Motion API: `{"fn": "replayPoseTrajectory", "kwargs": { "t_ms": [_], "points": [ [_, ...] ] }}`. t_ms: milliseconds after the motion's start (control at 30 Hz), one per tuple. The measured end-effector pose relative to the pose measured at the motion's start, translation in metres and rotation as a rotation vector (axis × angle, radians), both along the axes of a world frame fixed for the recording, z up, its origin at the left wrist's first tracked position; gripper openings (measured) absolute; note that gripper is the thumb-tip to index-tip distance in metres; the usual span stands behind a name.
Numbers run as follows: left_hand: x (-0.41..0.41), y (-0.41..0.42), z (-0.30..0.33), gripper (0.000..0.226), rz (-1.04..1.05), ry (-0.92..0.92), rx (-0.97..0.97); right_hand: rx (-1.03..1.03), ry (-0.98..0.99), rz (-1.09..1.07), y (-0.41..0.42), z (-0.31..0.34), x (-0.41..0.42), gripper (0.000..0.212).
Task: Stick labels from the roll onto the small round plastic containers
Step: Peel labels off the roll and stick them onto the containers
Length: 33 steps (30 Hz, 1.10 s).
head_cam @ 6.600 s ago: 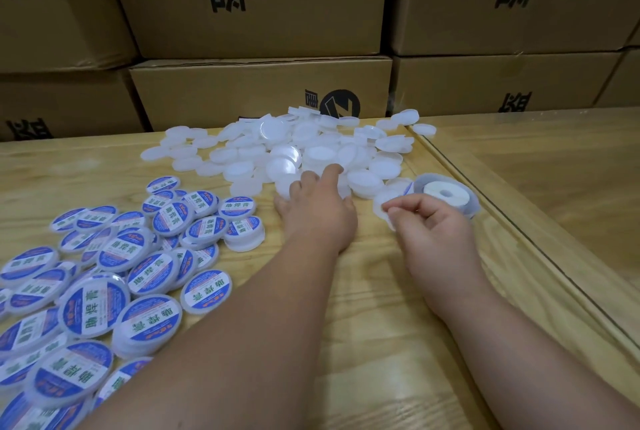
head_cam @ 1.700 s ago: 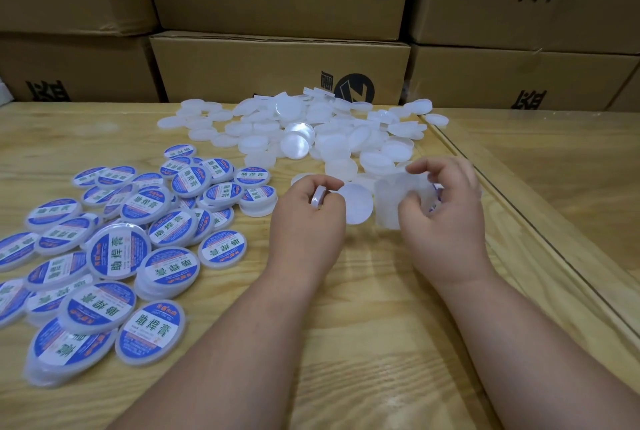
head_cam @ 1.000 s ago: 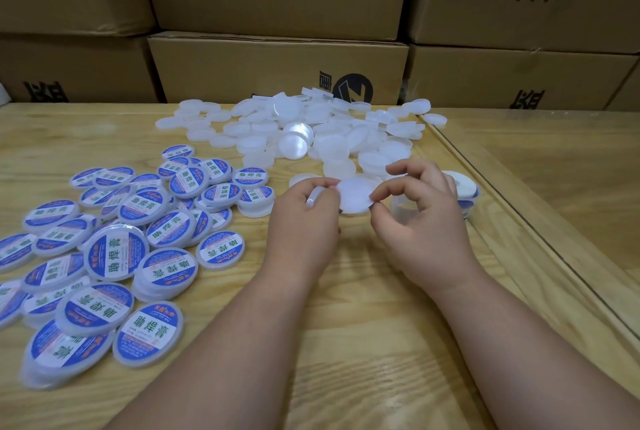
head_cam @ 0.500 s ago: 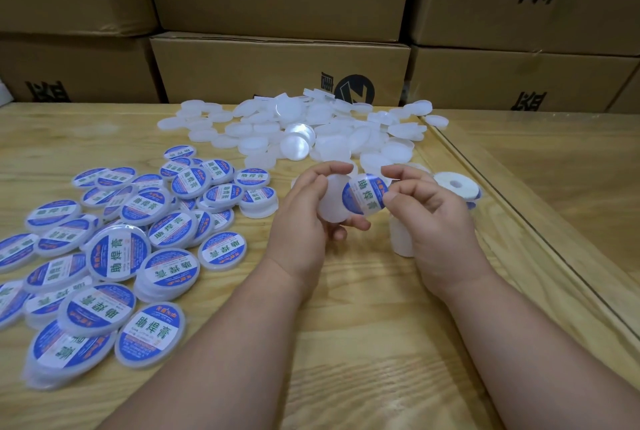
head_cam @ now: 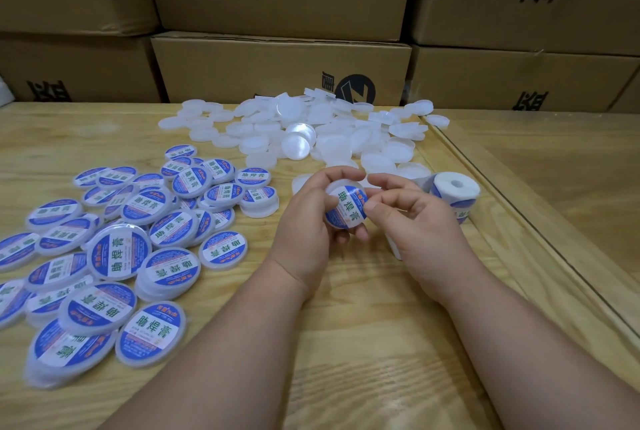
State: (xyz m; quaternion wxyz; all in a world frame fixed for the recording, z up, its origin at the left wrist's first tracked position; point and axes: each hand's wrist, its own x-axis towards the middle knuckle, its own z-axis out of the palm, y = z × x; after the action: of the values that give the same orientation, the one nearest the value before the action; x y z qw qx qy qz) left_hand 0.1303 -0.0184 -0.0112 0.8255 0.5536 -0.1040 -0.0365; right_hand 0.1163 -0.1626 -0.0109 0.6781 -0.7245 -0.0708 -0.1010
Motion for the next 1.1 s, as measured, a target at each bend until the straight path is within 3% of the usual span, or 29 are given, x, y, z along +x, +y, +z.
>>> {"fn": "replayPoseTrajectory", "kwargs": {
  "t_ms": [733, 1100],
  "points": [
    [-0.0022, -0.0004, 0.0041, 0.049, 0.011, 0.006, 0.076, 0.012, 0.007, -0.029, 0.0015, 0.0011, -0.001, 0.019],
    [-0.0024, -0.0042, -0.0004, 0.045, 0.17, -0.033, 0.214, 0.027, -0.029, -0.025, 0.0027, 0.0032, -0.0035, 0.028]
  ]
}}
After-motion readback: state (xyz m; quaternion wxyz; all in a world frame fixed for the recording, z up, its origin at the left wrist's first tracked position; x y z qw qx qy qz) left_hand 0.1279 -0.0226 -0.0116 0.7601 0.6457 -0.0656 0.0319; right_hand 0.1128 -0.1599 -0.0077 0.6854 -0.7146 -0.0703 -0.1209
